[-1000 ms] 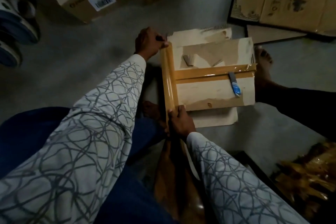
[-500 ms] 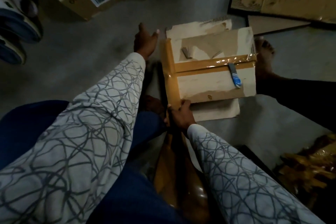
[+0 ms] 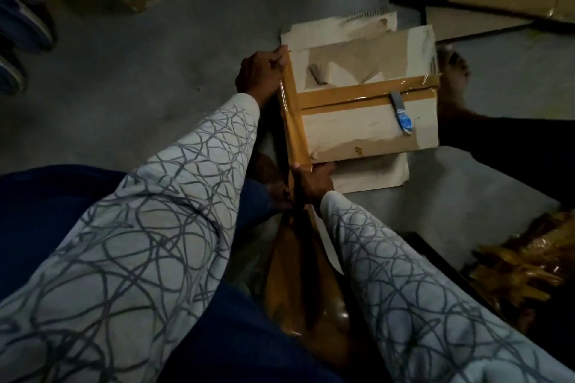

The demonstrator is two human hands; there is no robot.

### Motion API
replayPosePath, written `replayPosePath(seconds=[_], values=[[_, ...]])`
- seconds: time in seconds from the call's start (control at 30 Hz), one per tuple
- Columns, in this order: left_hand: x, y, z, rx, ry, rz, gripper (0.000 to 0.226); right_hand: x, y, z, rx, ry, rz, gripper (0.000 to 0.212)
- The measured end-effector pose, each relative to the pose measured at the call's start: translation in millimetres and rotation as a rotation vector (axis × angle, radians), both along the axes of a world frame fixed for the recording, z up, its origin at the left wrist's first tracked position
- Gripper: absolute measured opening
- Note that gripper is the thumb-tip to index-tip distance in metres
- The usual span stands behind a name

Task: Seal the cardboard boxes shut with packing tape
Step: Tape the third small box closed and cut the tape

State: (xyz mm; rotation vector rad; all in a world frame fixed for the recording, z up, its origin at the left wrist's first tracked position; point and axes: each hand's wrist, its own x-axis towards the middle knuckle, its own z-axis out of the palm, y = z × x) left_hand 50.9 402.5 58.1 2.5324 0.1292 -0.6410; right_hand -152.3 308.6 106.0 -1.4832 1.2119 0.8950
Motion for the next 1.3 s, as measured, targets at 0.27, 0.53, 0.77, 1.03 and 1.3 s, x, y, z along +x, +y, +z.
replayPosePath(seconds=[0.27,0.53,0.77,1.03,1.3], values=[[-100,-62,-8,-0.277,-0.001,0.487,0.055,4,-2,-14,-0.076,0.008,-0.043,0.073],[-90,-54,-22,-0.323,0.094,0.551,0.063,10,-6,-33,-0.053,0.063,-0.005,0.069],[-9,-52,-20,-0.520,0.094,0.492,0.039,4,-9,-43,-0.041,0.007,-0.029,0.064],[-92,-50,19,-0.540,0.128,0.579,0.054,-11,-25,-48,0.055,-0.162,-0.026,0.050],[-161,-55,25,-0.406,0.306,0.640,0.061,-10,-42,-8,0.180,-0.128,-0.169,0.013]])
